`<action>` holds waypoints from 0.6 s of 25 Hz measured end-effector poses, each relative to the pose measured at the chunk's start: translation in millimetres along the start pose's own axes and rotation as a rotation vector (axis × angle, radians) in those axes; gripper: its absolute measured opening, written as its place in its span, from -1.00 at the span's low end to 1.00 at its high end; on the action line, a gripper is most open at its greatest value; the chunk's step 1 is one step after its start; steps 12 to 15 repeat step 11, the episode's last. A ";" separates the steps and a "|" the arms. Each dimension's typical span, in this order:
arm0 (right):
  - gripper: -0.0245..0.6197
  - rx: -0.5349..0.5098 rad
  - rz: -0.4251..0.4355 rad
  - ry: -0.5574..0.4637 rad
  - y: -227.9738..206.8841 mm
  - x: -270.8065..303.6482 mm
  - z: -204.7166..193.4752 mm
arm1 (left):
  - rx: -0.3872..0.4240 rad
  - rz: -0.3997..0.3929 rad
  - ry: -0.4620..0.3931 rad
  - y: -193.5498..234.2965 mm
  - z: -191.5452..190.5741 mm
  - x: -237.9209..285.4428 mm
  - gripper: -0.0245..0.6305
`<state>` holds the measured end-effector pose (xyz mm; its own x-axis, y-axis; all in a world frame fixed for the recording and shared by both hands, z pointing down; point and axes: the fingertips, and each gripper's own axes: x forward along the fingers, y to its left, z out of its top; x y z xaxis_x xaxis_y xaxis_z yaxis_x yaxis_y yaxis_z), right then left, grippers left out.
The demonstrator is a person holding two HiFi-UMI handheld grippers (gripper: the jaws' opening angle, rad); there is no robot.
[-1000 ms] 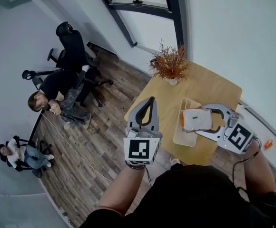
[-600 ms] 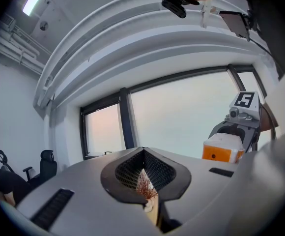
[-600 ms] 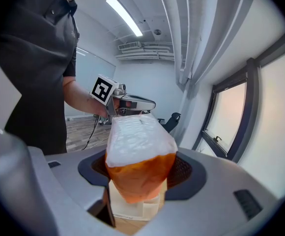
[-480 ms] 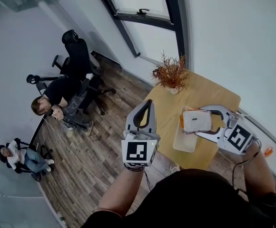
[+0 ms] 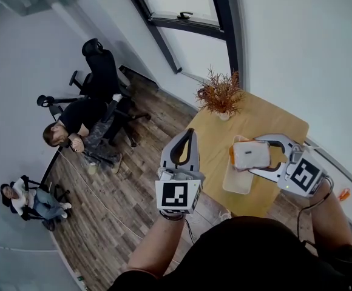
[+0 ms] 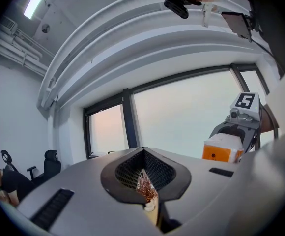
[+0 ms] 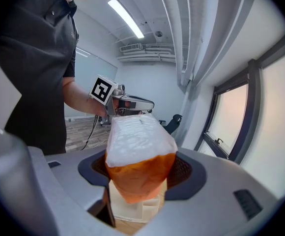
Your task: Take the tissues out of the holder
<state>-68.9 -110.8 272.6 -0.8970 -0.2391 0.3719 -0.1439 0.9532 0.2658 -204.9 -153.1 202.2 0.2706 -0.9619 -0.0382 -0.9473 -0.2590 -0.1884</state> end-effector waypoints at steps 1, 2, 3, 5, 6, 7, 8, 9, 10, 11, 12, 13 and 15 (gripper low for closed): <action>-0.04 -0.001 0.002 -0.001 0.1 0.2 -0.1 | 0.001 0.003 0.000 0.8 0.9 -0.5 -0.91; -0.04 0.000 0.002 -0.004 0.1 0.2 0.1 | 0.001 0.006 0.000 1.4 1.6 -0.9 -0.91; -0.04 0.002 0.003 -0.007 -0.1 0.1 0.4 | 0.000 0.010 0.000 2.0 2.1 -1.3 -0.91; -0.04 0.004 0.004 -0.012 -0.7 -0.4 1.2 | -0.004 0.016 -0.004 2.6 3.6 -2.1 -0.91; -0.04 0.003 0.006 -0.014 -0.8 -0.8 1.7 | -0.007 0.019 -0.007 2.3 4.5 -2.6 -0.91; -0.04 0.001 0.008 -0.015 -0.7 -1.4 2.2 | -0.009 0.022 -0.009 1.6 5.3 -3.0 -0.91; -0.04 -0.001 0.009 -0.017 -0.4 -2.0 2.4 | -0.010 0.024 -0.010 0.5 6.1 -3.5 -0.91; -0.04 -0.004 0.011 -0.017 -0.2 -2.6 2.6 | -0.012 0.026 -0.011 -0.5 6.8 -3.9 -0.91; -0.04 -0.006 0.012 -0.018 0.1 -3.1 2.6 | -0.014 0.027 -0.012 -1.6 7.4 -4.3 -0.91; -0.04 -0.008 0.013 -0.019 0.5 -3.6 2.5 | -0.015 0.028 -0.013 -2.7 7.9 -4.7 -0.91; -0.04 -0.008 0.013 -0.019 0.5 -3.6 2.5 | -0.015 0.028 -0.013 -2.7 7.9 -4.7 -0.91; -0.04 -0.008 0.013 -0.019 0.5 -3.6 2.5 | -0.015 0.028 -0.013 -2.7 7.9 -4.7 -0.91; -0.04 -0.008 0.013 -0.019 0.5 -3.6 2.5 | -0.015 0.028 -0.013 -2.7 7.9 -4.7 -0.91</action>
